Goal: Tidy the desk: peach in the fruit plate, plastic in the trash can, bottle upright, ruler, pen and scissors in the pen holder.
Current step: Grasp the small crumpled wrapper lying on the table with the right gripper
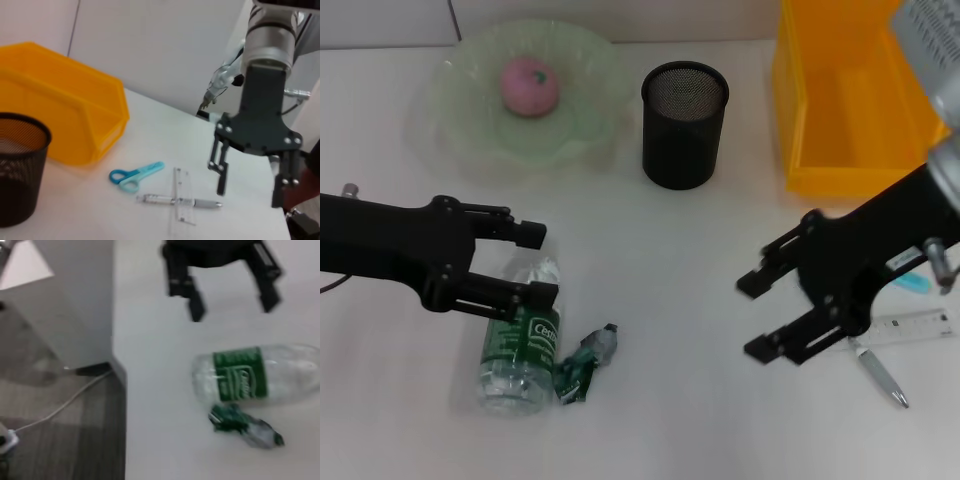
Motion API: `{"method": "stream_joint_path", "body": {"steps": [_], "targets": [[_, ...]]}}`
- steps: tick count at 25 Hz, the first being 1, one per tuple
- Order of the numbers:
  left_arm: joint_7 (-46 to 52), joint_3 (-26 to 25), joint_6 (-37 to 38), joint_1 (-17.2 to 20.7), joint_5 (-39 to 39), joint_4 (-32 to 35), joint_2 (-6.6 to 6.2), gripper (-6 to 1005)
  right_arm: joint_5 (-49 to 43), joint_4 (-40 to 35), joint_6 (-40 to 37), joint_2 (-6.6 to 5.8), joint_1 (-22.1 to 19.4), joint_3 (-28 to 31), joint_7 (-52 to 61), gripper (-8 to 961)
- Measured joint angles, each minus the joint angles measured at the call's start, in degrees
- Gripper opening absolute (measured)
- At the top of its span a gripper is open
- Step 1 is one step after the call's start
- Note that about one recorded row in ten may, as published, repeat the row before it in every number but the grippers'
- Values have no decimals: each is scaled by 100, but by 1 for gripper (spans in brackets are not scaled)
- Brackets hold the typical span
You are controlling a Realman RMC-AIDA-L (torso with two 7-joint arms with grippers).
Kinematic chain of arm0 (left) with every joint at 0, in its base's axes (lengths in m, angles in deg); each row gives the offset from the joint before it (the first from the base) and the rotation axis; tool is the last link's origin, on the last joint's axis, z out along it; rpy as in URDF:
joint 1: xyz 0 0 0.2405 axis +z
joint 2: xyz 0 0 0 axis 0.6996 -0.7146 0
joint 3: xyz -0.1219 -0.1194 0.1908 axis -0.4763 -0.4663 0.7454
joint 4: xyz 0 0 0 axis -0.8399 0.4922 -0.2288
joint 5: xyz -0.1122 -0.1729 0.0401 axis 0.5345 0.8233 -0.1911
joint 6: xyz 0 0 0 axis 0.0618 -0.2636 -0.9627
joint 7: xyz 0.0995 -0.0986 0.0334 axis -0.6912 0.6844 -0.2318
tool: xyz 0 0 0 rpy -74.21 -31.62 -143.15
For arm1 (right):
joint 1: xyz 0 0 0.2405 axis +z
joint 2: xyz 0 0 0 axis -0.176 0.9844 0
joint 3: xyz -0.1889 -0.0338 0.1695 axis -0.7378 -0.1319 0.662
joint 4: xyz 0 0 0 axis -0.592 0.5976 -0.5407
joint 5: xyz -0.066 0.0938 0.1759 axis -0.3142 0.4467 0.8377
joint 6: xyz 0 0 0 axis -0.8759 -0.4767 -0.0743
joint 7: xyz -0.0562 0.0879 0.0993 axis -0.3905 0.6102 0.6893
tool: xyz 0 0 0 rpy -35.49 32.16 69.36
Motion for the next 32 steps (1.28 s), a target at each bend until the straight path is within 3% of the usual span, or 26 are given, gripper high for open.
{"method": "stream_joint_path", "body": {"steps": [6, 7, 13, 23, 32], "targets": [[3, -135, -40, -20, -202, -15, -14, 797, 289, 1934, 814, 30, 560, -142, -1410, 687], [7, -147, -40, -29, -220, -21, -9, 797, 462, 2531, 1031, 30, 766, -165, -1806, 686], [21, -154, -42, -69, -241, -85, 4, 792, 695, 3359, 1400, 69, 1035, -324, -2562, 686], [-22, -147, -78, -95, -242, -230, 39, 784, 2193, 4132, 2726, 71, 963, -1954, -3467, 685], [-33, -123, -175, -106, -305, -256, 76, 777, 3440, 4447, 3390, 79, 759, -2633, -4170, 684]]}}
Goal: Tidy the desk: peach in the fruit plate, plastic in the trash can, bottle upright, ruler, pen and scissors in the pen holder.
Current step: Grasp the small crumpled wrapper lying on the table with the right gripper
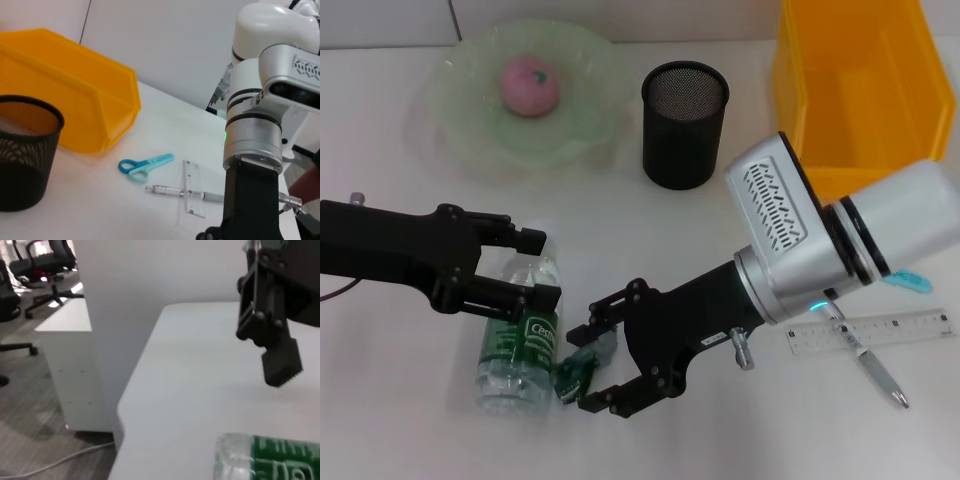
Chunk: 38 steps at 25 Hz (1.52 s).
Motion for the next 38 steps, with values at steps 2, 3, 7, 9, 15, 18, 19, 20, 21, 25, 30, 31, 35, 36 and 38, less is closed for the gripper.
{"method": "stream_joint_path", "body": {"steps": [2, 3, 7, 9, 15, 18, 19, 20, 21, 25, 30, 31, 35, 36, 38], "targets": [[-1, -13, -3, -2, -52, 0, 3, 775, 22, 31, 138, 0, -10, -99, -15, 684], [-2, -36, -17, -5, -133, 0, 7, 774, 22, 31, 138, 0, -10, -99, -15, 684], [-3, -46, -61, -2, -156, 0, 1, 771, 29, 96, 303, 0, -10, -124, -23, 659], [-3, -47, -112, 20, -157, 1, -14, 769, 31, 112, 344, 0, -10, -131, -24, 642], [-7, -47, -134, 40, -165, 3, -1, 765, 243, 173, 617, 0, -53, -389, -41, 591], [-10, -47, -141, 44, -166, -2, -1, 762, 540, 181, 927, 0, -81, -775, -89, 566], [-10, -47, -141, 44, -166, -2, -1, 761, 650, 181, 1028, 0, -87, -924, -105, 540], [-27, -47, -149, 38, -166, -50, -2, 761, 787, 181, 1149, -1, -91, -1089, -126, 514], [-38, -47, -163, 16, -166, -98, -7, 760, 915, 180, 1229, 0, -90, -1261, -141, 487], [-53, -47, -196, -5, -166, -140, -13, 757, 1221, 157, 1393, 0, -93, -1537, -153, 392], [-62, -43, -224, -1, -165, -143, -3, 753, 1311, 160, 1417, -1, -127, -1534, -160, 264], [-71, -44, -232, 10, -165, -145, -2, 752, 1312, 159, 1417, 0, -139, -1528, -160, 221], [-112, -47, -240, 38, -165, -151, 2, 749, 1312, 157, 1420, -1, -161, -1511, -167, 83], [-115, -47, -240, 43, -165, -153, 4, 748, 1312, 157, 1421, 0, -172, -1503, -168, 74], [-117, -47, -240, 50, -165, -155, 6, 746, 1312, 133, 1412, -1, -212, -1479, -169, 58]]}}
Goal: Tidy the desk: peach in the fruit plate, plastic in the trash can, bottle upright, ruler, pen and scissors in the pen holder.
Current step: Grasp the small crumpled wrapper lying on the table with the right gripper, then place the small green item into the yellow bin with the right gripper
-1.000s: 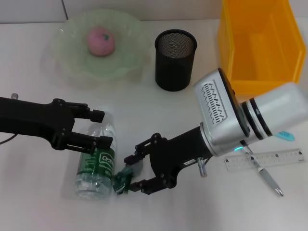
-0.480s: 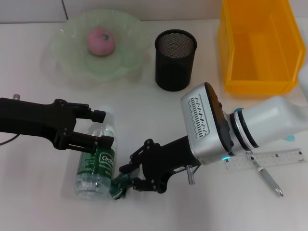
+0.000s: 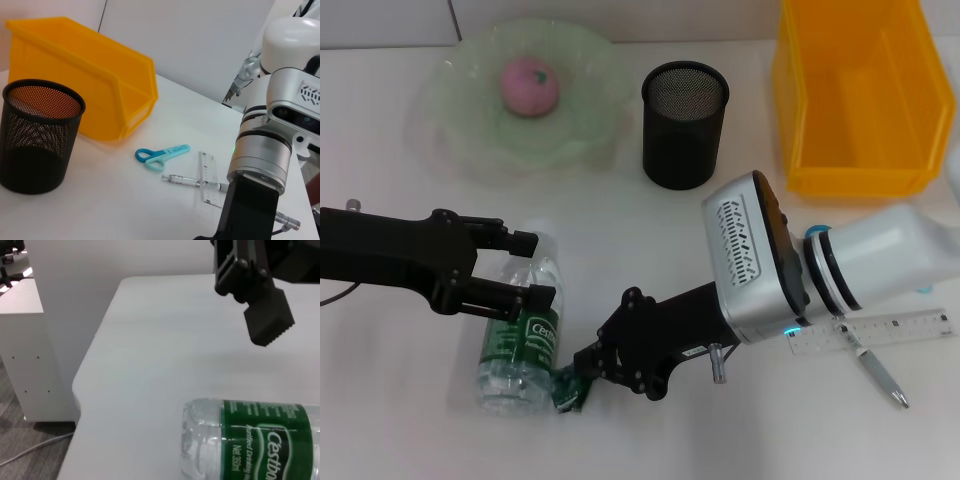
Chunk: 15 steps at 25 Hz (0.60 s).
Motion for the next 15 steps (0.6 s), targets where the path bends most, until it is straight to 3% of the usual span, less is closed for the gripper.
{"method": "stream_joint_path", "body": {"steps": [4, 8, 9, 10, 15], "targets": [[0, 0, 1, 1, 0, 0, 1, 743, -1, -56, -172, -17, -114, 149, 0, 24], [23, 0, 64, -1, 3, -1, -16, 740, -91, -219, -625, -147, -356, 720, 2, -1], [39, -1, 94, -7, 13, 0, -29, 739, -230, -354, -921, -270, -500, 1236, 60, -1], [45, -18, 122, -10, 31, 1, -37, 738, -230, -354, -921, -270, -500, 1236, 60, -1], [46, -235, 220, -48, 39, -1, -41, 734, -716, -600, -1844, -473, -841, 3091, 236, -1]]}}
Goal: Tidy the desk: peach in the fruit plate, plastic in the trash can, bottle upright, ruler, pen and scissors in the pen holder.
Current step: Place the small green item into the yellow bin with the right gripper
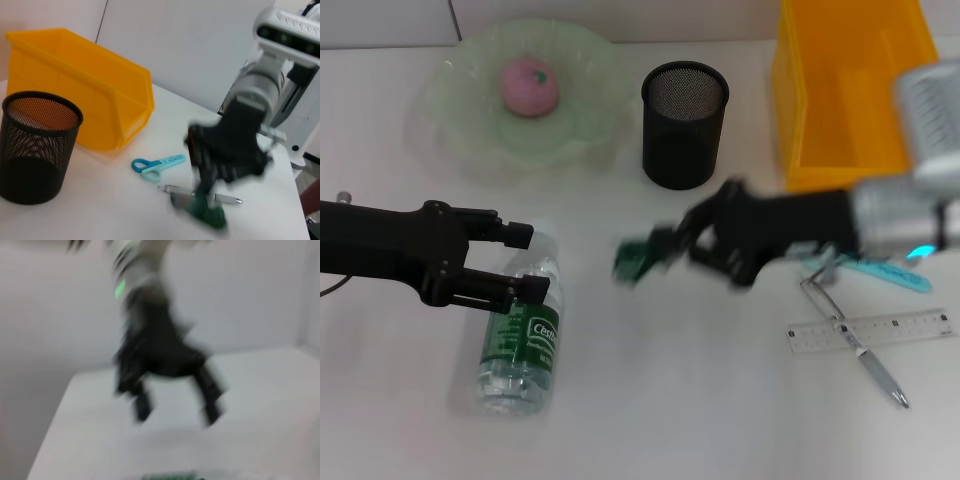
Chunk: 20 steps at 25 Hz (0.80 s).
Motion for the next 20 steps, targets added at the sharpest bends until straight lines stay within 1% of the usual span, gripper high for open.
{"method": "stream_joint_path", "body": {"steps": [2, 4, 5, 7, 10, 12, 14, 17, 20], "targets": [[2, -9, 10, -7, 8, 0, -2, 733, -116, -202, -210, -37, -186, 784, 201, 0], [4, -11, 13, -15, 5, 0, -2, 731, -138, -552, -268, -23, -418, 1559, 461, 0], [4, -12, 14, -21, 1, 0, -2, 730, -136, -739, -275, 16, -537, 1930, 566, 0], [2, -12, 15, -32, -13, 0, -2, 729, -117, -1065, -255, 156, -728, 2650, 687, 0], [-15, -12, 6, -47, -23, 0, 10, 726, -98, -1236, -8, 386, -818, 3623, 710, 0], [-27, -12, -9, -53, -25, 0, 21, 725, 44, -1033, 365, 421, -781, 4034, 733, 0], [-35, -12, -26, -56, -28, 1, 25, 723, 265, -706, 739, 407, -723, 4194, 755, 0], [-38, -11, -34, -63, -29, 1, 24, 721, 417, -404, 1294, 398, -634, 4187, 757, 0], [-31, -10, -35, -81, -30, 2, 25, 718, 410, -262, 1778, 423, -536, 4117, 757, 1]]}}
